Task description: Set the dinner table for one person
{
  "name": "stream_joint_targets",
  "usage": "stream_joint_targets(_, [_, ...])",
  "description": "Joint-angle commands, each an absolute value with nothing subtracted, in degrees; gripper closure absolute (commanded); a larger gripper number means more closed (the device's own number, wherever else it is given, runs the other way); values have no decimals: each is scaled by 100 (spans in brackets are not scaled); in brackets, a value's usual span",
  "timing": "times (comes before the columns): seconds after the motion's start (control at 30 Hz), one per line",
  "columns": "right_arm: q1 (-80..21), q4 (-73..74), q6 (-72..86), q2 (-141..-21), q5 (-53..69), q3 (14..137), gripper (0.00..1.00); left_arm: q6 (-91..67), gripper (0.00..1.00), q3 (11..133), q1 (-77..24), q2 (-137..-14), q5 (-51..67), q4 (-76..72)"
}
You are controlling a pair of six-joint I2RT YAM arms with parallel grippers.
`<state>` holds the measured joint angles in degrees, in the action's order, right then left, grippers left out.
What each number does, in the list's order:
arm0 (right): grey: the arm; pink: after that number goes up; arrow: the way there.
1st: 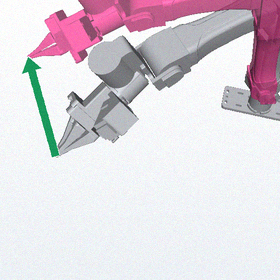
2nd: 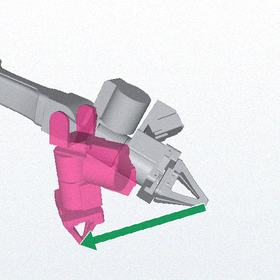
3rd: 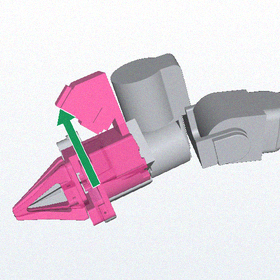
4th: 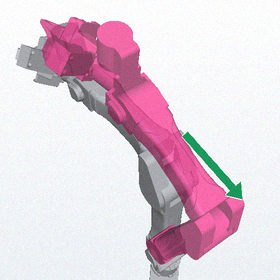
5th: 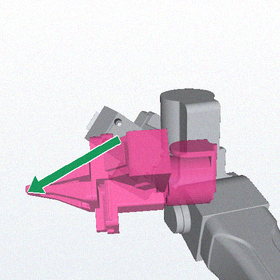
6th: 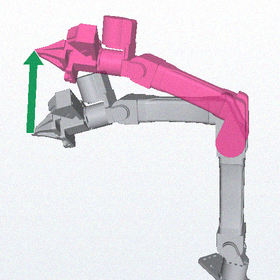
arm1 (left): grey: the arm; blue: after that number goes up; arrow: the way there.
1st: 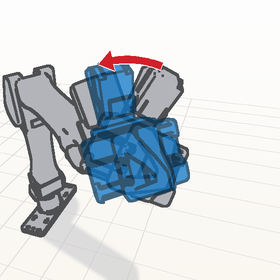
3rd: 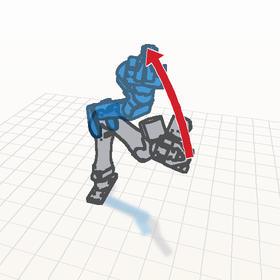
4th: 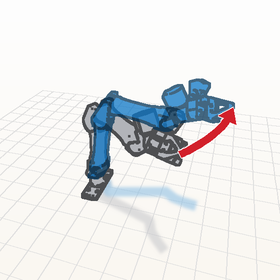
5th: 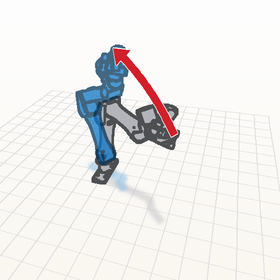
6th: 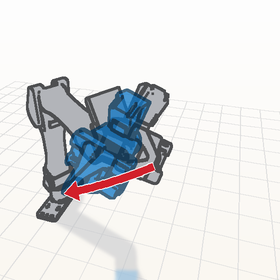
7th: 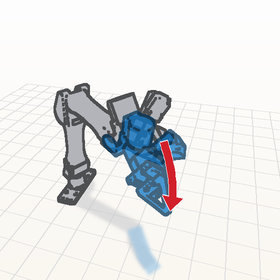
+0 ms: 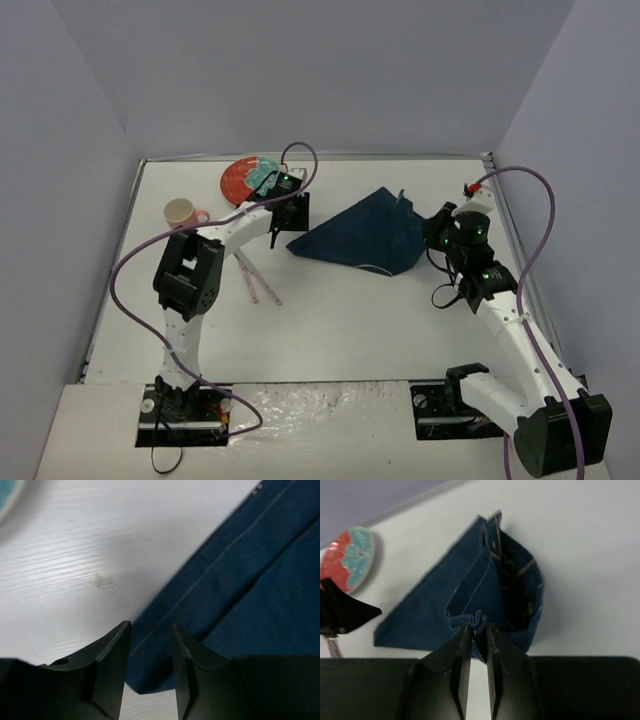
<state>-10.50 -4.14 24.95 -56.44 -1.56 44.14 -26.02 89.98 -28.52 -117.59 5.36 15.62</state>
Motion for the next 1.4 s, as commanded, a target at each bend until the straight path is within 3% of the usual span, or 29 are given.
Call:
stream_joint_targets(0.0, [-1003, -397, 3401, -5089, -1065, 3406, 66, -2765, 57, 9414, -3185, -11870, 681, 1293])
stream_joint_targets(0.13, [-976, -29, 3535, -5312, -1186, 3303, 30, -2700, 44, 9735, -3217, -12187, 625, 1422])
stream_joint_targets(0.33, [-869, 334, 3196, -6217, -913, 3834, 9, -2435, 40, 9940, -3215, -12387, 355, 1613])
stream_joint_targets(0.63, [-476, 361, 2661, -8057, -625, 5788, 4, -2322, 41, 9593, -3182, -12321, 353, 1580])
stream_joint_targets(0.97, [-40, 360, 1478, -10693, 696, 8098, 5, -2401, 40, 9343, -3142, -12091, 422, 1482])
stream_joint_targets(1.37, [220, 360, -414, -12119, 1614, 9026, 7, -2374, 41, 9298, -2936, -12129, 432, 1573])
